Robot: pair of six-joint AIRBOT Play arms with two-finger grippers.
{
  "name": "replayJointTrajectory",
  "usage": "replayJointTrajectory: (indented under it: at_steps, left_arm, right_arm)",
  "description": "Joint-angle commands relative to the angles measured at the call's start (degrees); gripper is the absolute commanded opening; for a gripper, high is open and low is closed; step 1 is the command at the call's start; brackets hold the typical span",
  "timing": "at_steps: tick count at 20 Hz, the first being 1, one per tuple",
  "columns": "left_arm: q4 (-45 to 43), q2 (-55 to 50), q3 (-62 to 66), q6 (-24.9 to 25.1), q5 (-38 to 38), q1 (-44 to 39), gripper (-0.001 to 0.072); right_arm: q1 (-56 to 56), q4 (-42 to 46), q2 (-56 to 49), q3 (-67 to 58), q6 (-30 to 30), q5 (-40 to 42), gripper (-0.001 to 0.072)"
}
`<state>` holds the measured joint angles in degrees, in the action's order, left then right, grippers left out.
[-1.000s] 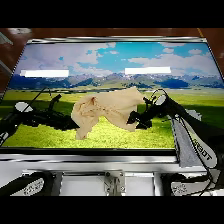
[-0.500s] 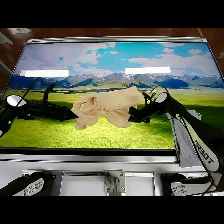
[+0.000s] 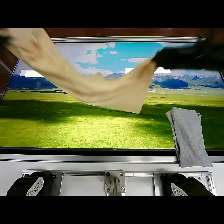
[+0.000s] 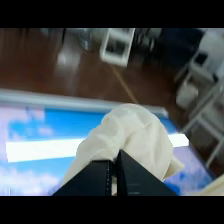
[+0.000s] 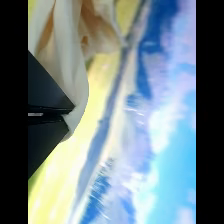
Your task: Fold the shirts.
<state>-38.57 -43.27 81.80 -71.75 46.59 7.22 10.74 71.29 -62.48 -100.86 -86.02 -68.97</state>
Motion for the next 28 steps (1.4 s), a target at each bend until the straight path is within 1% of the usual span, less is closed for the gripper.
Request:
replayJointTrajectory:
  at_steps: [1,3,6,7,8,10,11,14,16,17,19,21,22,24,26,27,28]
  left_arm:
    - [-0.5,6.7,9.6,-1.2,-11.6,1.3,0.0034]
    - [-0.7,9.6,10.0,-1.2,-13.4,1.3,0.0035]
    - [-4.7,12.3,10.0,-1.2,-10.0,1.3,0.0035]
    - [-7.3,12.8,10.0,-2.1,-7.9,1.3,0.0035]
    - [-11.3,13.2,10.0,-4.4,-5.0,1.3,0.0035]
    - [-18.8,13.6,9.9,-9.1,2.8,1.3,0.0035]
    - [-20.9,13.7,9.9,-10.2,6.9,1.3,0.0035]
    - [-24.2,13.6,7.8,-10.6,17.5,1.3,0.0035]
    - [-25.0,13.6,4.2,-10.7,21.4,1.3,0.0035]
    - [-25.3,13.6,2.0,-10.7,22.0,1.3,0.0035]
    - [-27.1,13.6,-3.2,-11.5,21.6,1.3,0.0035]
    - [-30.0,12.5,-9.4,-11.5,20.3,1.3,0.0035]
    - [-30.9,11.4,-12.9,-11.5,18.3,1.3,0.0036]
    - [-30.3,7.9,-18.9,-11.5,12.2,1.3,0.0036]
    - [-27.5,1.8,-23.4,-11.4,4.2,1.2,0.0037]
    - [-24.9,-2.0,-24.2,-9.6,1.0,1.2,0.0037]
    - [-21.6,-5.9,-24.2,-6.1,-1.0,0.7,0.0037]
  right_arm:
    - [0.0,12.3,6.7,-16.8,-7.1,-0.3,0.0055]
    - [0.0,11.9,10.0,-18.1,-9.7,-0.6,0.0055]
    - [0.0,8.2,12.0,-18.1,-10.8,-7.7,0.0055]
    - [0.0,7.5,12.0,-18.1,-10.8,-10.8,0.0055]
    - [0.0,7.3,12.0,-18.1,-10.8,-13.4,0.0055]
    - [0.0,7.2,11.9,-17.9,-11.0,-17.8,0.0055]
    - [0.0,7.2,11.7,-17.8,-11.8,-19.8,0.0055]
    - [0.0,7.1,9.4,-17.8,-13.2,-26.5,0.0055]
    - [0.0,6.6,5.2,-17.8,-13.2,-33.9,0.0055]
    - [0.0,6.6,2.3,-17.7,-13.1,-36.9,0.0055]
    - [0.1,6.4,-2.4,-14.2,-11.3,-35.8,0.0056]
    - [0.1,6.6,-8.1,-9.9,-9.4,-32.0,0.0056]
    - [0.0,6.7,-11.3,-8.2,-8.3,-29.7,0.0056]
    - [0.0,9.6,-19.3,-7.0,-7.2,-24.1,0.0056]
    - [0.0,12.4,-26.9,-7.0,-7.2,-16.3,0.0055]
    - [-0.4,12.3,-30.2,-7.0,-7.6,-12.5,0.0056]
    - [-1.1,12.1,-33.1,-7.0,-9.3,-9.3,0.0056]
